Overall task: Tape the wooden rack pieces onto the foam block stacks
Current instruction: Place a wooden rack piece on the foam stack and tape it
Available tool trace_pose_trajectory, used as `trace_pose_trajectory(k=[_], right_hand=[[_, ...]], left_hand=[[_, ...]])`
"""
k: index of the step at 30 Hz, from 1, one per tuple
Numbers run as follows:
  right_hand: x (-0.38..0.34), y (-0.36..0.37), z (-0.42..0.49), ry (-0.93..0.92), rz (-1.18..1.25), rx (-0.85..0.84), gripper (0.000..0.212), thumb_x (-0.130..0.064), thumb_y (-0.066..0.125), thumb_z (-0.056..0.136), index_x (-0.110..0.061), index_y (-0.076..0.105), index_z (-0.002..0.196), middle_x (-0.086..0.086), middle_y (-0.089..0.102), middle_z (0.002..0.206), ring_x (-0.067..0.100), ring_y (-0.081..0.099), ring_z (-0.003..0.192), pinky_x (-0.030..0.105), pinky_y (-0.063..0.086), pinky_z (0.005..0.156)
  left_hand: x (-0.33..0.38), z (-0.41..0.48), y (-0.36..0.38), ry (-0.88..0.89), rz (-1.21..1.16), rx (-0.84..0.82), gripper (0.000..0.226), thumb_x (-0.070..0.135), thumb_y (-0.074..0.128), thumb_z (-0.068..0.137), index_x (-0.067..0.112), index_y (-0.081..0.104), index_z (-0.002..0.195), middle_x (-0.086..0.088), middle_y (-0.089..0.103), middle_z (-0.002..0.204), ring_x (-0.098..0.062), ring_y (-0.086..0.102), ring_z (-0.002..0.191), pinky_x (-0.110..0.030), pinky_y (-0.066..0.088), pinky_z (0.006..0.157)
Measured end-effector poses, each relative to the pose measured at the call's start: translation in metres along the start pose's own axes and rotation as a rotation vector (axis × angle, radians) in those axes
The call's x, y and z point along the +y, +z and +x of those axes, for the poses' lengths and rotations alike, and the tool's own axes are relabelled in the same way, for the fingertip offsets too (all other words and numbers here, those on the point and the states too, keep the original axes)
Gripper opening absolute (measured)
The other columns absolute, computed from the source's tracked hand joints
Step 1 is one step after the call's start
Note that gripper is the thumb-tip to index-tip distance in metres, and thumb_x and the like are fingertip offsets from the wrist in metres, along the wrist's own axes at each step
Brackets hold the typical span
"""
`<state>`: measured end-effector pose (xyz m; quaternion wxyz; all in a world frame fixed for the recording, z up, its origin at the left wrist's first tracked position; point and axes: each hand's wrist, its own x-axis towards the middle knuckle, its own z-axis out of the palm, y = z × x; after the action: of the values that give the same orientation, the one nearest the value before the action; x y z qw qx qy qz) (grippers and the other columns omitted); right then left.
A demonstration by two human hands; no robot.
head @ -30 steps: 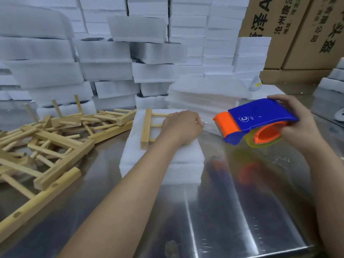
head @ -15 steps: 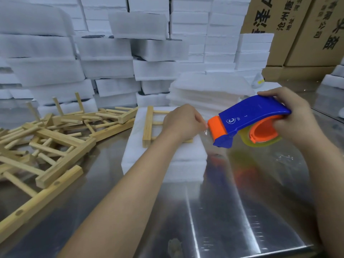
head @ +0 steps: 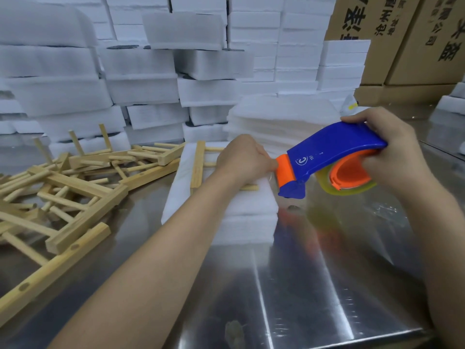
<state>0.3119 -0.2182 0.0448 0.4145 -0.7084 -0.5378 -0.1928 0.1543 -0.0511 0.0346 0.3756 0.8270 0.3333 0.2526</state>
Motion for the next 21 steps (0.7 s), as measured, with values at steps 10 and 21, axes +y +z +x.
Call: trace_pose_trajectory(k=[10,21], right_hand=[[0.011,-0.007,0.0,-0.023,0.005,0.101,0.065,0.028,0.055,0.061,-0.006,0.059,0.117,0.003,0.059,0.106,0.007,0.053,0.095,0.003,0.038,0.079],[0.008,0.001,-0.001,-0.085,-0.078,-0.026,0.059,0.016,0.048,0.057,0.003,0.063,0.112,0.02,0.062,0.106,0.034,0.059,0.1,0.024,0.037,0.083]], left_hand=[[0.001,-0.002,-0.007,0.009,-0.288,-0.031,0.015,0.007,0.076,0.075,0.003,0.068,0.063,0.007,0.049,0.076,0.003,0.043,0.044,-0.007,0.03,0.042],[0.002,-0.001,-0.01,0.037,-0.378,-0.031,0.005,0.012,0.077,0.077,0.013,0.073,0.074,0.01,0.054,0.079,0.004,0.05,0.06,-0.003,0.034,0.049]])
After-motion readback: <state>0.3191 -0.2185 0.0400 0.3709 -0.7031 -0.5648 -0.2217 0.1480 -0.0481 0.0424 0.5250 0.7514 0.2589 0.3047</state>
